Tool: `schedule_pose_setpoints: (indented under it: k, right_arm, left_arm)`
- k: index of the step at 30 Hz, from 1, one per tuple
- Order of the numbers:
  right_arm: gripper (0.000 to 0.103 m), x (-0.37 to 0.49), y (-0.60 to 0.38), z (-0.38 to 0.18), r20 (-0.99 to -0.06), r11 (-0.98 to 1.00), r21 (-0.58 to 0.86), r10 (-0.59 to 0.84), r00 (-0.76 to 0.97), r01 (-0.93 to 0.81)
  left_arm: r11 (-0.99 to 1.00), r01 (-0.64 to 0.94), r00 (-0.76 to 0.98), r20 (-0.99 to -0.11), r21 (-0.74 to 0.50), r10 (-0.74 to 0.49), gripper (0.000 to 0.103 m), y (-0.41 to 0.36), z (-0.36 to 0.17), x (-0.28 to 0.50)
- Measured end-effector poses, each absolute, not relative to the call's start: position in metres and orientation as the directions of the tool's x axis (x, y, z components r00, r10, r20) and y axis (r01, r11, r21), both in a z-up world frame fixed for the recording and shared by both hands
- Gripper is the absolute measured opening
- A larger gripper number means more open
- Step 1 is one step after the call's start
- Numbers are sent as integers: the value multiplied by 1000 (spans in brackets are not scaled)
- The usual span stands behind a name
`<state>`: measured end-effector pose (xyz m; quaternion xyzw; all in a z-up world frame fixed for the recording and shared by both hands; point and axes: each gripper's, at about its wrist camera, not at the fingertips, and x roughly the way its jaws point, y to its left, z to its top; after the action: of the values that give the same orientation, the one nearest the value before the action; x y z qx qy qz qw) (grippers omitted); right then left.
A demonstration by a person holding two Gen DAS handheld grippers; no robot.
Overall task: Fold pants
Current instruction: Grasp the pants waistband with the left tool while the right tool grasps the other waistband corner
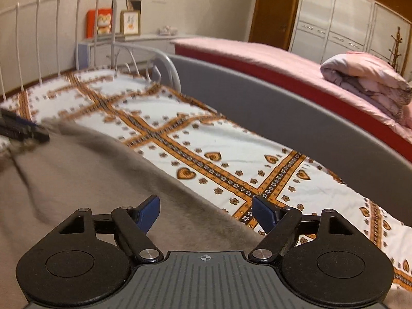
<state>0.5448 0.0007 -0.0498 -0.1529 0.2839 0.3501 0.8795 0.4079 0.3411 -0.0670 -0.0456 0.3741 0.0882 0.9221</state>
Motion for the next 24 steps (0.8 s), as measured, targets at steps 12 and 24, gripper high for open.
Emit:
schedule_pose_setpoints:
  k: [12, 24]
  right_arm:
    - [57, 582, -21, -79, -696, 655, -3, 541, 472, -756]
    - [7, 563, -18, -59, -698, 639, -29, 537, 473, -768]
  left_arm:
    - [997, -57, 645, -764, -50, -1, 64, 366, -73, 439]
    - [991, -25, 753, -655, -133, -69, 25, 378, -64, 423]
